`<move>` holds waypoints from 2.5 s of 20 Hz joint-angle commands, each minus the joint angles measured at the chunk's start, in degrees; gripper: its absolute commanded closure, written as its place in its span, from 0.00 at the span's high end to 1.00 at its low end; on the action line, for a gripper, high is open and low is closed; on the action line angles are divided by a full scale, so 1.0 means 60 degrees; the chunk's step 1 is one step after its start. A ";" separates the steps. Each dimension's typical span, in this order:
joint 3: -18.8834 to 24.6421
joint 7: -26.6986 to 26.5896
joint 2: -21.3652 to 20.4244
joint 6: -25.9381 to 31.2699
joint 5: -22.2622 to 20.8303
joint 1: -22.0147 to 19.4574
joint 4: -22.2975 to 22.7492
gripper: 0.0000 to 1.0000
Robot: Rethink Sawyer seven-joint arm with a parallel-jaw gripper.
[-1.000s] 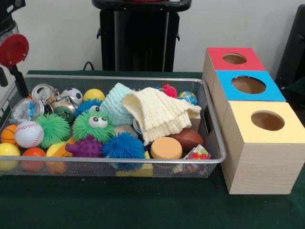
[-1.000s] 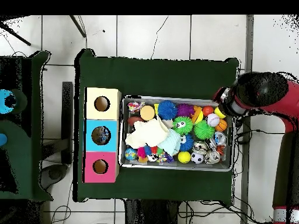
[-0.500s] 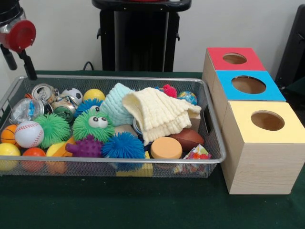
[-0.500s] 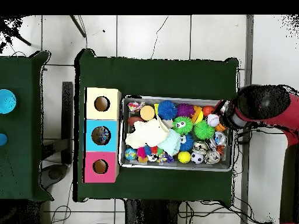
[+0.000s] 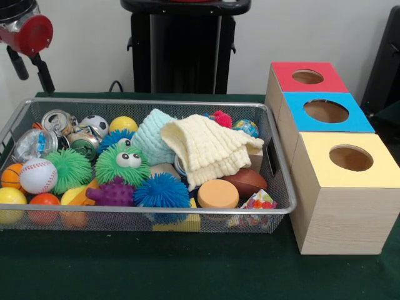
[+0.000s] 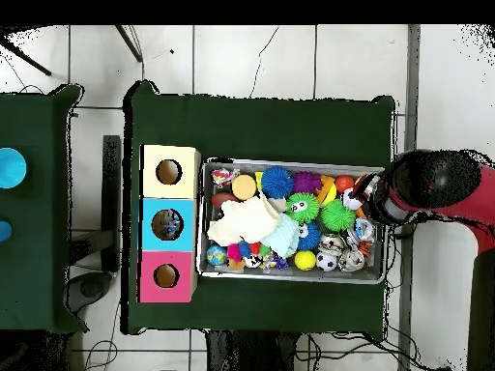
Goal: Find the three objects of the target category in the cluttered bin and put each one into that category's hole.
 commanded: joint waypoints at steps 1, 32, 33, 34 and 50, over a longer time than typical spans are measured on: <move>0.0359 -0.0991 -0.0223 -0.1276 0.0133 -0.0318 0.1649 1.00; 0.0441 -0.0802 0.0604 -0.2516 -0.0125 -0.0657 0.1962 1.00; 0.0434 -0.0761 0.0671 -0.2615 -0.0141 -0.0641 0.1963 1.00; 0.0435 -0.0740 0.0749 -0.2723 -0.0163 -0.0626 0.1938 1.00; 0.0141 -0.0805 0.1796 -0.3097 -0.0634 -0.0312 0.1377 1.00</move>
